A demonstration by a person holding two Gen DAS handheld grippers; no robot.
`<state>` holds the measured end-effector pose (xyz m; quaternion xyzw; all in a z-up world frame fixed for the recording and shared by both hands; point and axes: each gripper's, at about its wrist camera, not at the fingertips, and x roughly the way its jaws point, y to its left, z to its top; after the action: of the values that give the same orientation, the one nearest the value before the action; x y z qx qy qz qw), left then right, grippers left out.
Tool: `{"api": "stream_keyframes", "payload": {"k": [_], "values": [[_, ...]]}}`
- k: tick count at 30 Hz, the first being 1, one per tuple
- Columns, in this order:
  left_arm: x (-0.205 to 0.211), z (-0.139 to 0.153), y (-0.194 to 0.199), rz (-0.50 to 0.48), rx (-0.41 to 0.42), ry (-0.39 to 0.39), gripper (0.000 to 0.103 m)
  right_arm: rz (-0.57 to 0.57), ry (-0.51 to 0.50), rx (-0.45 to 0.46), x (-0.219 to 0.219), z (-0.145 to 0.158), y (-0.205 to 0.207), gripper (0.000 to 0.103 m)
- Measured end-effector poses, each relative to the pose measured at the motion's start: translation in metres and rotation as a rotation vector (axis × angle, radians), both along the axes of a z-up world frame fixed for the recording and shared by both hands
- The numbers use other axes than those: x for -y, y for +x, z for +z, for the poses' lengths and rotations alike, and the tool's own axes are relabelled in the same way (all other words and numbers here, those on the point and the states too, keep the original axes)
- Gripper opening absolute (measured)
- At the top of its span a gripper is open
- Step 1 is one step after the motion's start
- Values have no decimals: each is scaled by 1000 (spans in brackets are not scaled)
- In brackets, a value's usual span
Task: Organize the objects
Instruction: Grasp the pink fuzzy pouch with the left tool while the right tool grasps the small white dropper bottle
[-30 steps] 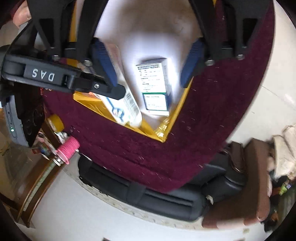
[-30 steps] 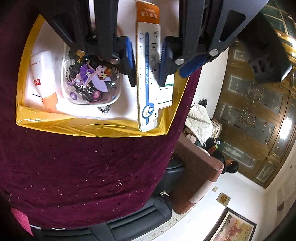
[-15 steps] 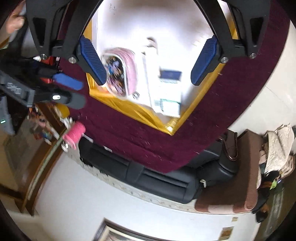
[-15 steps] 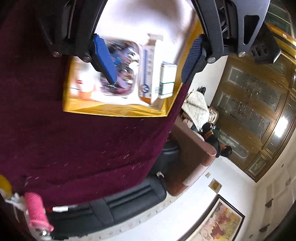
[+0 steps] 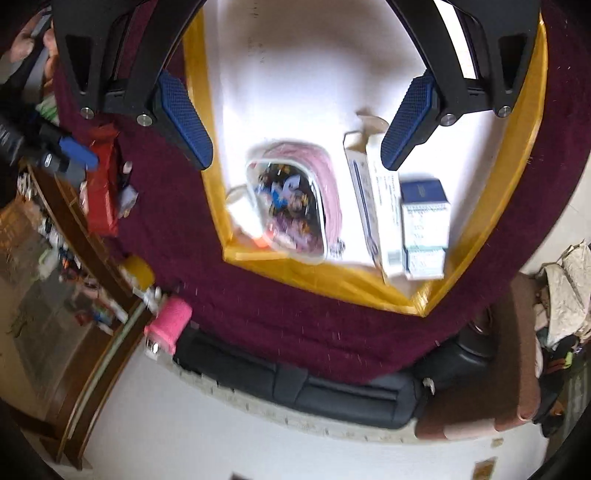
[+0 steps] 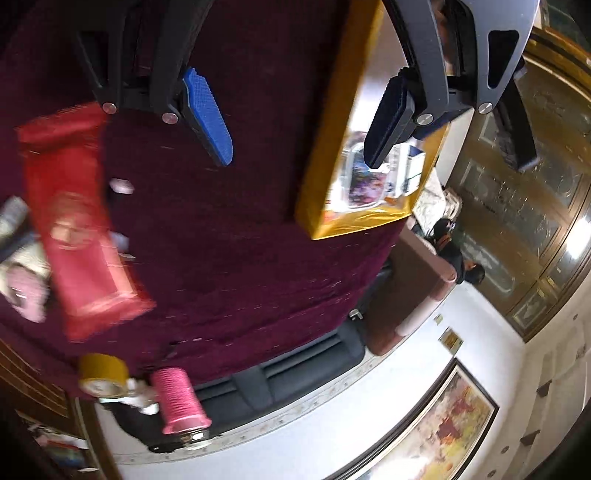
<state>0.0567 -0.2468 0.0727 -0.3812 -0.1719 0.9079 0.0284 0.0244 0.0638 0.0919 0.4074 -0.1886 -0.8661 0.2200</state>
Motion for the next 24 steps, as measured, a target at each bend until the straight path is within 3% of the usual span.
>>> {"api": "stream_keyframes", "payload": {"k": [7,13,18,24], "values": [[-37,40,36,-45,-104,30,98,-204,59,-73,-113,3,20,85],[-99,32,54,-215,-99,53,99,-404,64,-61,-211,-1,12,86],[-127,12,53,-266,-29,39,99,-410,60,-42,-236,2,-45,85],[-117,8,61,-226,-6,47,99,-396,2,97,-240,-26,-127,85]]}}
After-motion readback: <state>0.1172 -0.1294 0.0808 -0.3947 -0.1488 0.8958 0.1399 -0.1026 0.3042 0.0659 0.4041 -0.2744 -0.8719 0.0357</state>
